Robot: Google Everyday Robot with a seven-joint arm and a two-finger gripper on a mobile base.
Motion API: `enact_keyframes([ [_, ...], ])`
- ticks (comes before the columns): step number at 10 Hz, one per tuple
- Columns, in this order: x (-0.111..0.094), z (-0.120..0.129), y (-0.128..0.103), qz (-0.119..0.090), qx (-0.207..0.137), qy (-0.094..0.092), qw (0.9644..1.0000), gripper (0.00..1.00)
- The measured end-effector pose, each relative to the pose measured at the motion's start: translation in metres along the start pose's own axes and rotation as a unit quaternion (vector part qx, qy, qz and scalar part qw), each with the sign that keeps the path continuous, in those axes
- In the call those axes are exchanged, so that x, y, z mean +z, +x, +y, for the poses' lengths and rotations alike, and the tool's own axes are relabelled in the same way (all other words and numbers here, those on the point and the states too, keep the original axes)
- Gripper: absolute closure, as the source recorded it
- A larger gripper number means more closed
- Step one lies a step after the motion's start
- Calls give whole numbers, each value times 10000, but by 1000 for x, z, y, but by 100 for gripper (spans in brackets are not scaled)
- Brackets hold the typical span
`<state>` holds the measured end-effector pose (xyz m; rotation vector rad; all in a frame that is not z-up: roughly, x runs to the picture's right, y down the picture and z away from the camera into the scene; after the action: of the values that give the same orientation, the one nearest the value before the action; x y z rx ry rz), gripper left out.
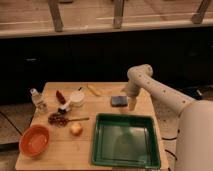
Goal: Wipe tray with sponge
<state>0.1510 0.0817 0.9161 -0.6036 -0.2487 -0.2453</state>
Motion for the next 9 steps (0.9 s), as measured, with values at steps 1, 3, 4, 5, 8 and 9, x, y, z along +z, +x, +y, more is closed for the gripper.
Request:
enact_keyframes([
  [1,3,0,-1,-31,-12,-38,10000,20],
  [3,7,-1,-4,-76,-29,-89,9999,20],
  [4,9,-1,-5,-92,-35,-111,9999,20],
  [5,11,-1,-6,-108,-39,-137,9998,20],
  [8,18,0,-8,-131,-40,-186,9997,32],
  [9,21,0,-8,-133,-32,-200,9997,33],
])
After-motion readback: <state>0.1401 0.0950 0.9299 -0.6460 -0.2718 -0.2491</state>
